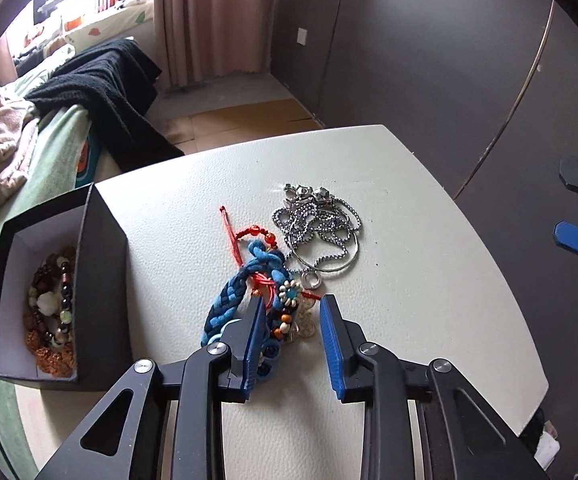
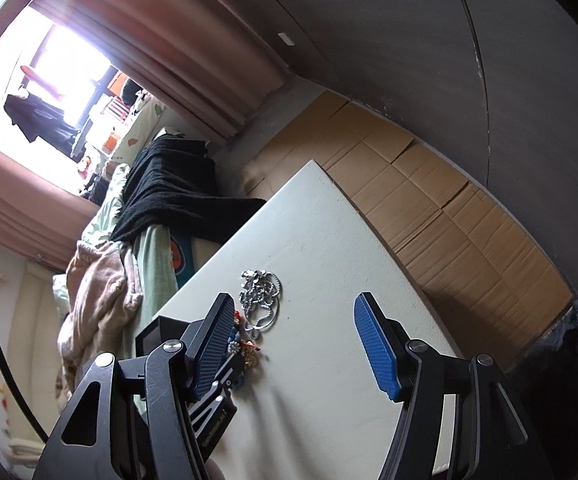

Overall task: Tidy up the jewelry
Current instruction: 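Grasp the blue braided bracelet with the left gripper and lift it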

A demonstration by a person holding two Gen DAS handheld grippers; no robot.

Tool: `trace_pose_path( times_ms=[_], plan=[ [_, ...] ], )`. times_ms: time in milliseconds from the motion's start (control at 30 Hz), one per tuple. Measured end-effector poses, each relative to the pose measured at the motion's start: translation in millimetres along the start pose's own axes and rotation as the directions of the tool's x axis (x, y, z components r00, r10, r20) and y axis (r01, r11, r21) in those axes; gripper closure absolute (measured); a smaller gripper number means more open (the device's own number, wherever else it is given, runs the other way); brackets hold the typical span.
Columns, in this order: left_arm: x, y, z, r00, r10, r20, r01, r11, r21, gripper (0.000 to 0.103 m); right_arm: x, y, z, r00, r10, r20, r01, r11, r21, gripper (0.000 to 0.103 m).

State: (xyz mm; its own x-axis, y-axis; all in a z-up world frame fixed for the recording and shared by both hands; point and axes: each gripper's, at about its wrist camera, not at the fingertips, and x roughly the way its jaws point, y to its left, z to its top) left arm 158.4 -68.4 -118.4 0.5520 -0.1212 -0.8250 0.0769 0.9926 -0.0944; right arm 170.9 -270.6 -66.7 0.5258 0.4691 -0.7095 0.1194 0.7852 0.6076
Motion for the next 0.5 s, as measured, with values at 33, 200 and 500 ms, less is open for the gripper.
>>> trace_pose_path(
  times_ms=[33,200,500],
  plan=[
    [2,-1,0,1.0,0.008,0.001,-0.008,1.0,0.006,0.074,1,0,1,1.0,0.001,-0.002,-0.001,1.0,0.002,0.04],
    [13,-4,2,0.997,0.071,0.002,-0.071,0.997,0.034,0.077,5,-3,3,1.0,-0.004,-0.013,0.004,1.0,0.011,0.04],
    [-11,17,6,1.0,-0.001,0.027,0.001,1.0,-0.032,0.088,11,0,1,0.999,-0.022,-0.03,0.022,1.0,-0.001,0.04]
  ],
)
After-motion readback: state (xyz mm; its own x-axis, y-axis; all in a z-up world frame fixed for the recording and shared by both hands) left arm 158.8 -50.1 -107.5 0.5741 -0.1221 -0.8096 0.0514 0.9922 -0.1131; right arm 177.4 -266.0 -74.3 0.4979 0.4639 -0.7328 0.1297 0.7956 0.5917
